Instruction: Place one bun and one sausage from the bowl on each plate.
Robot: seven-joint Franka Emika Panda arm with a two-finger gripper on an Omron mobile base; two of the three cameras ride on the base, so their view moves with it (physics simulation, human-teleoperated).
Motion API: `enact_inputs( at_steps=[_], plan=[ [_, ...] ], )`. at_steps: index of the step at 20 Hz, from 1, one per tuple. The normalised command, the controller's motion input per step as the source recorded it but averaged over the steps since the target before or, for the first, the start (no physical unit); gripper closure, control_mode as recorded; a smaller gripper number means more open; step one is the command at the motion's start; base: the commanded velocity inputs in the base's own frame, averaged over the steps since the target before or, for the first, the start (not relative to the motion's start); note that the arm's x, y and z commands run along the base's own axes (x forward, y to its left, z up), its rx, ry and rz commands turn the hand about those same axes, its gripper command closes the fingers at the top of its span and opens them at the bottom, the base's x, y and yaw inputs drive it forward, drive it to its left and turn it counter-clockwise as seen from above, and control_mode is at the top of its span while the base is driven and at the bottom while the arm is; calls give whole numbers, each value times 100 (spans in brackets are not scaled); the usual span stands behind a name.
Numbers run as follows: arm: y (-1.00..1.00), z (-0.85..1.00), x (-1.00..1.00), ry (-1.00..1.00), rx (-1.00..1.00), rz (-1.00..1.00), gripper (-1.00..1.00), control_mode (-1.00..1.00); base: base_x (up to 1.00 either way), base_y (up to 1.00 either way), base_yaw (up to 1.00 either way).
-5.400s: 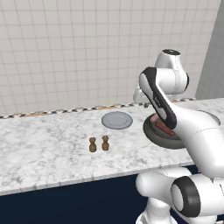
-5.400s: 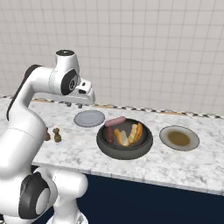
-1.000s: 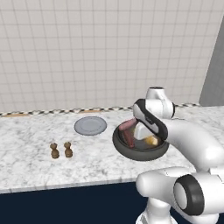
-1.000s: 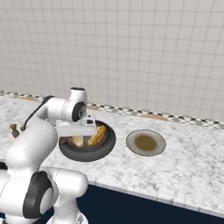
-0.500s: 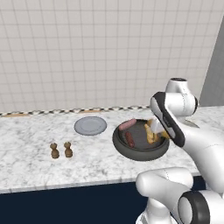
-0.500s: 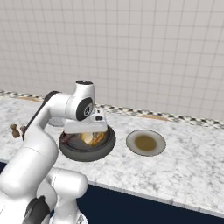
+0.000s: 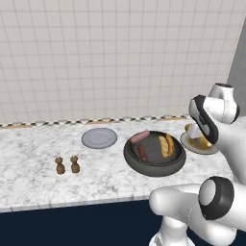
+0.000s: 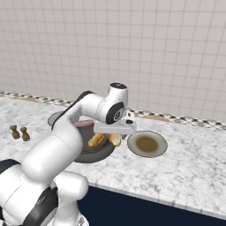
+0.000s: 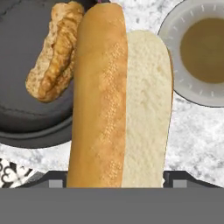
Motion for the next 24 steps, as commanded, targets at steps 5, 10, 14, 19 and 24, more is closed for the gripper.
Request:
enact_inputs(
  at_steps=[5, 10, 14, 19, 24],
  plan=[
    [-63, -23, 23, -1, 5, -6, 100, -100, 0, 0, 0],
    [-38, -44, 49, 0, 1, 0, 100, -100, 0, 0, 0],
    [-52, -46, 60, 0, 3, 0, 100, -100, 0, 0, 0],
    [-34, -41, 42, 0, 7, 1, 100, -100, 0, 0, 0],
    [-1, -8, 44, 0, 6, 0, 100, -100, 0, 0, 0]
  ],
)
